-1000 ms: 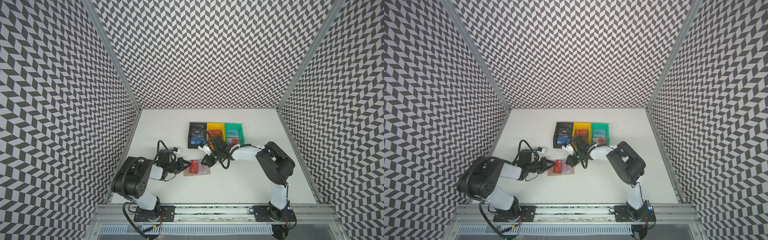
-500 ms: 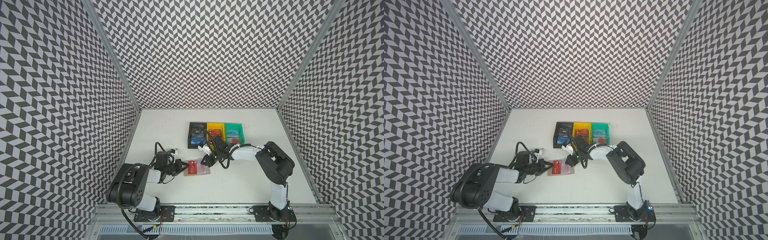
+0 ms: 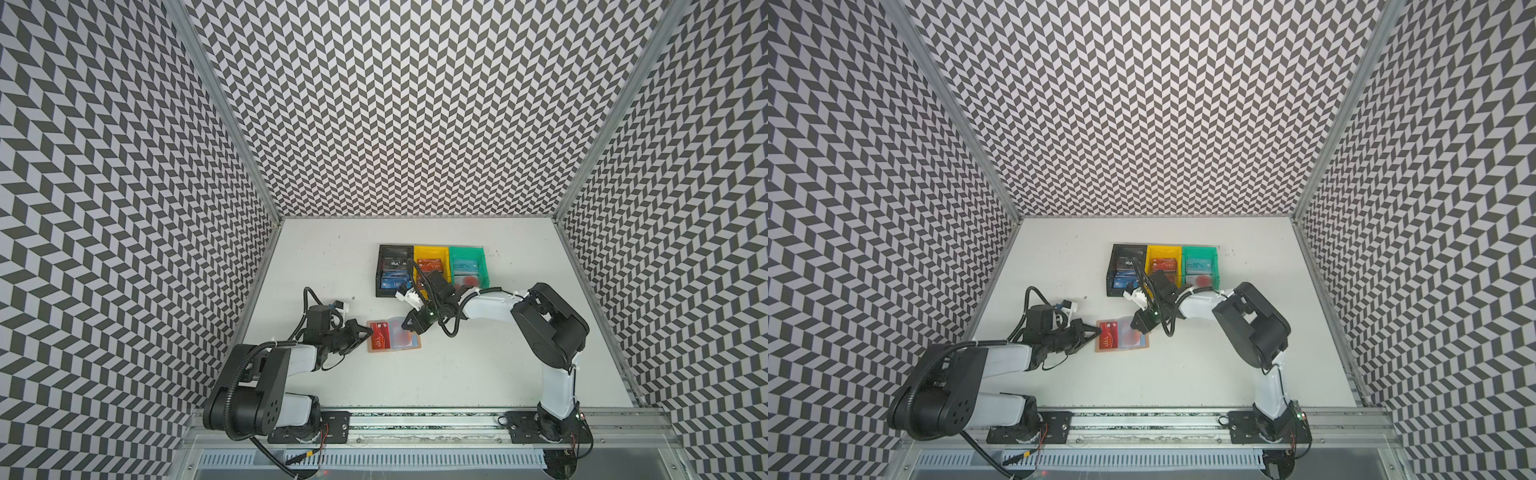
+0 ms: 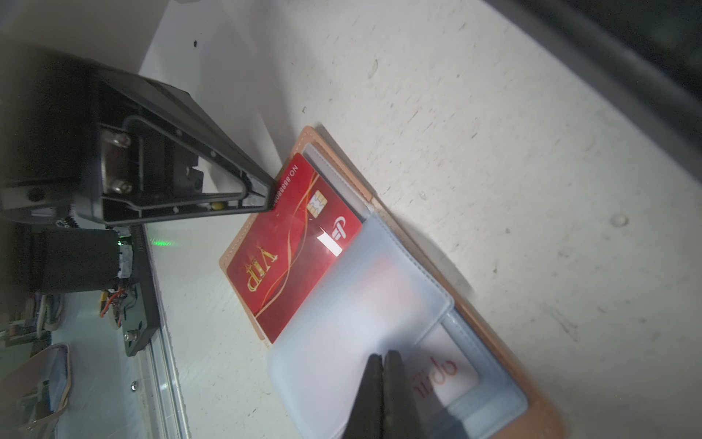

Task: Take the credit cards out of the card holder
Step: Take out the credit card from the card slot.

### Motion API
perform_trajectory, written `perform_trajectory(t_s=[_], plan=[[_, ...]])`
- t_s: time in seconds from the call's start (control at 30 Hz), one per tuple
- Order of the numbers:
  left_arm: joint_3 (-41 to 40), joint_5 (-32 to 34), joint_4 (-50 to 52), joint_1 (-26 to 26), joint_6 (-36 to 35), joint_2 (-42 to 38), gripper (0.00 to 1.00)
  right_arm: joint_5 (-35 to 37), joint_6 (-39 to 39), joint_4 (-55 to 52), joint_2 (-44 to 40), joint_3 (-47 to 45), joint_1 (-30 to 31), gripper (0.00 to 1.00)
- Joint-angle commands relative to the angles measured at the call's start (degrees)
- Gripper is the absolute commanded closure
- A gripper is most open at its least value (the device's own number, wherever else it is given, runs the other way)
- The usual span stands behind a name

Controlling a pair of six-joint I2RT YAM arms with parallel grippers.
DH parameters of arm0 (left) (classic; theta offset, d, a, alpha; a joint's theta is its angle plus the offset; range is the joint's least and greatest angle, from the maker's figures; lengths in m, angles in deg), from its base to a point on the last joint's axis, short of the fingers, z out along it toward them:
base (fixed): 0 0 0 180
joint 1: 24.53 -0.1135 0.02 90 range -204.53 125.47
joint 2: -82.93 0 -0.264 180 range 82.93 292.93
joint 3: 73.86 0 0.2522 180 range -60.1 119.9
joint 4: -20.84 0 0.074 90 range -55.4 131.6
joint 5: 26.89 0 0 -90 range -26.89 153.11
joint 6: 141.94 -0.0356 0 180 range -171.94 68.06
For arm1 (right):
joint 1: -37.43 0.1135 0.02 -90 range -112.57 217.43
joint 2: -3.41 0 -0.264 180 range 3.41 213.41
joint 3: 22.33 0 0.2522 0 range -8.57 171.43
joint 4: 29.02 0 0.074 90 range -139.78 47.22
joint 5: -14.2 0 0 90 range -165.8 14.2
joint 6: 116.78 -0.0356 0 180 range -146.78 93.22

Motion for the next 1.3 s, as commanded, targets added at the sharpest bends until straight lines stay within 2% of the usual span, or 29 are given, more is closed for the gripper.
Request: perform_trajectory(t_s=[0.0,0.3,0.5,0.6,0.73,1.27], plan=[[-0.5,-3.1,-2.0,-0.4,2.5,-2.0,1.00,-0.9,0.8,-6.9,-1.4,-0.2,-0.4,0.90],[2.4,-4.0,1.2,-0.5,3.8,-7.6,1.00,-9.8,0.8,-8.0,-3.4,1.8,-2.4,0.86],[2.5,-4.2,1.6,-0.8,3.7,-8.5,1.00,-8.5,0.5,-8.3,-2.5,1.4,-2.6,0.87],[2.3,-4.3,1.7,-1.1,3.8,-8.6,1.00,-7.6,0.3,-8.0,-1.8,1.1,-2.8,0.94],[2.5,-4.5,1.7,-1.0,3.6,-8.5,1.00,-7.1,-0.2,-7.3,0.1,1.1,-3.1,0.96],[2.2,-4.9,0.7,-1.4,3.5,-7.3,1.00,-3.9,-1.2,-6.7,5.8,1.7,-2.9,0.97]])
